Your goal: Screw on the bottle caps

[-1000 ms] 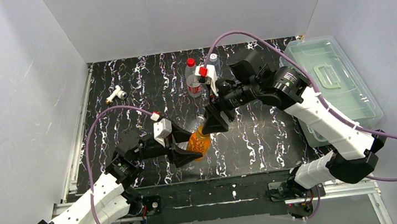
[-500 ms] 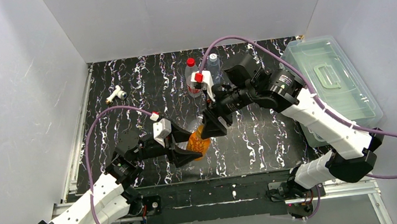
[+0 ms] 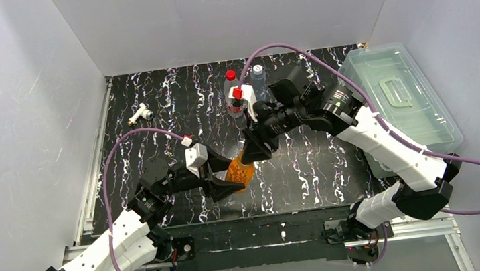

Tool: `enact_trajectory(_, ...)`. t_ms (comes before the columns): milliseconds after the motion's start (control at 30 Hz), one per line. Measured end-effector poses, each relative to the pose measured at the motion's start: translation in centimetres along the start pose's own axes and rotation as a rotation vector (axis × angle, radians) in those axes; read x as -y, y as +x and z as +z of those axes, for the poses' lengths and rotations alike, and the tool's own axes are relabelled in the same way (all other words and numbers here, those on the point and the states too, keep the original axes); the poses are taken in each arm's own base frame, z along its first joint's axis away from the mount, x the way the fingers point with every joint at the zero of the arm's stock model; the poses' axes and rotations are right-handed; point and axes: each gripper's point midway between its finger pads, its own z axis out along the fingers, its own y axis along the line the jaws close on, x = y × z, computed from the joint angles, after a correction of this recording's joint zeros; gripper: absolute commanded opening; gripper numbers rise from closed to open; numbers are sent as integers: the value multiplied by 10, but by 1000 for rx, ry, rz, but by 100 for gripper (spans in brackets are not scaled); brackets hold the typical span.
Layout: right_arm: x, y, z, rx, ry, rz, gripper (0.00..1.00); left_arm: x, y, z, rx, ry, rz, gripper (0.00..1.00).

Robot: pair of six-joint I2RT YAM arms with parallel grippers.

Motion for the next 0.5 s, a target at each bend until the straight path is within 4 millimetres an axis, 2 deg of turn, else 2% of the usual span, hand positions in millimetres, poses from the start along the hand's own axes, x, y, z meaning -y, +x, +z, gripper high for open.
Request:
enact_trajectory(133,7,-2,2,6,39,31,29,-10,-1,0,-2,-56,19,0)
enact_trajectory(233,22,-9,6,30,110,104,26,-27,-4,-1,-11,-138,58,0)
enact_trajectory(500,79,-34,20,108,360,365,22,-95,-14,-7,-111,-446,213,0)
